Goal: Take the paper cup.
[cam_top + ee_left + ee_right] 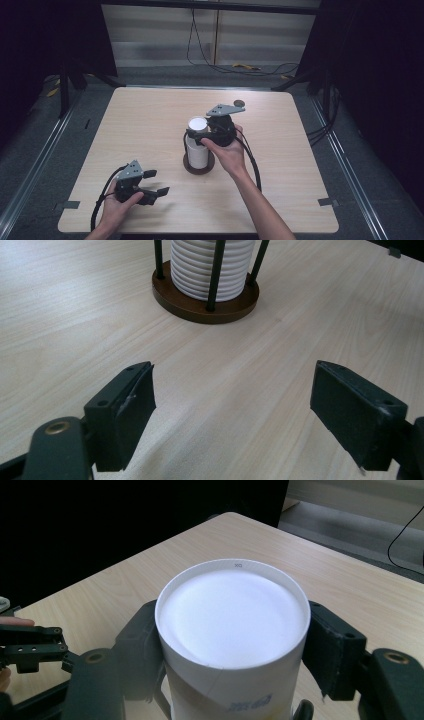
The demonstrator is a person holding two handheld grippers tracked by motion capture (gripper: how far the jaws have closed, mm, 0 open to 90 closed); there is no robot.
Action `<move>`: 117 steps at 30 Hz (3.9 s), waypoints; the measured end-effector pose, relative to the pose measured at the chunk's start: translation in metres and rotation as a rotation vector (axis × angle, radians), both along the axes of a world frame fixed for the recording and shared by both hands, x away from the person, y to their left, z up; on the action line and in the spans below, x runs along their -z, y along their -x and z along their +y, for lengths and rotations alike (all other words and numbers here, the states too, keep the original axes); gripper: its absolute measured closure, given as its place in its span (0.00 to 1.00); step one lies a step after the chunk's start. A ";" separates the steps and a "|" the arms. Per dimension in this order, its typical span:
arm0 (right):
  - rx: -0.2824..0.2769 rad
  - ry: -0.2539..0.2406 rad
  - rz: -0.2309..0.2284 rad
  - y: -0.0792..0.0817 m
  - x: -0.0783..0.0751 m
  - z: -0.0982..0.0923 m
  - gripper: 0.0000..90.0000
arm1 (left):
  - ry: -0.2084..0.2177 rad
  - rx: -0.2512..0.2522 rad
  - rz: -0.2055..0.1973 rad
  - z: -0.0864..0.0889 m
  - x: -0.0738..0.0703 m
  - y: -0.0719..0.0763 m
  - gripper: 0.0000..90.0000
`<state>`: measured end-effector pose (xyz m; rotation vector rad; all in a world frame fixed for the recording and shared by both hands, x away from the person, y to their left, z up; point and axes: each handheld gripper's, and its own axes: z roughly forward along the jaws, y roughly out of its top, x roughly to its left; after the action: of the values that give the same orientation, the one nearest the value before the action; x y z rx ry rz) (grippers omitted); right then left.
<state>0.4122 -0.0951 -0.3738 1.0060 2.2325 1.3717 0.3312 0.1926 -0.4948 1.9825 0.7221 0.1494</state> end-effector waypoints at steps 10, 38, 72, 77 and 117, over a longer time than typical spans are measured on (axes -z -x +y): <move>0.004 -0.011 -0.005 0.000 -0.007 0.000 0.36 | 0.000 -0.001 -0.001 0.000 0.000 0.000 0.20; 0.017 -0.079 -0.033 0.002 -0.032 -0.003 0.38 | -0.003 0.000 -0.011 0.000 0.002 0.000 0.20; 0.017 -0.187 -0.094 0.016 -0.056 -0.015 0.39 | -0.023 -0.026 -0.009 0.000 0.005 -0.002 0.20; 0.020 -0.194 -0.099 0.018 -0.062 -0.018 0.39 | -0.015 -0.021 -0.002 0.000 0.005 -0.002 0.20; 0.004 -0.195 -0.042 0.084 -0.039 -0.066 0.39 | 0.068 0.068 -0.065 -0.019 -0.029 -0.002 0.19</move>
<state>0.3285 -0.1613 -0.3343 1.0337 2.0960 1.6184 0.3330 0.1739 -0.4654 1.9256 0.6096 0.1455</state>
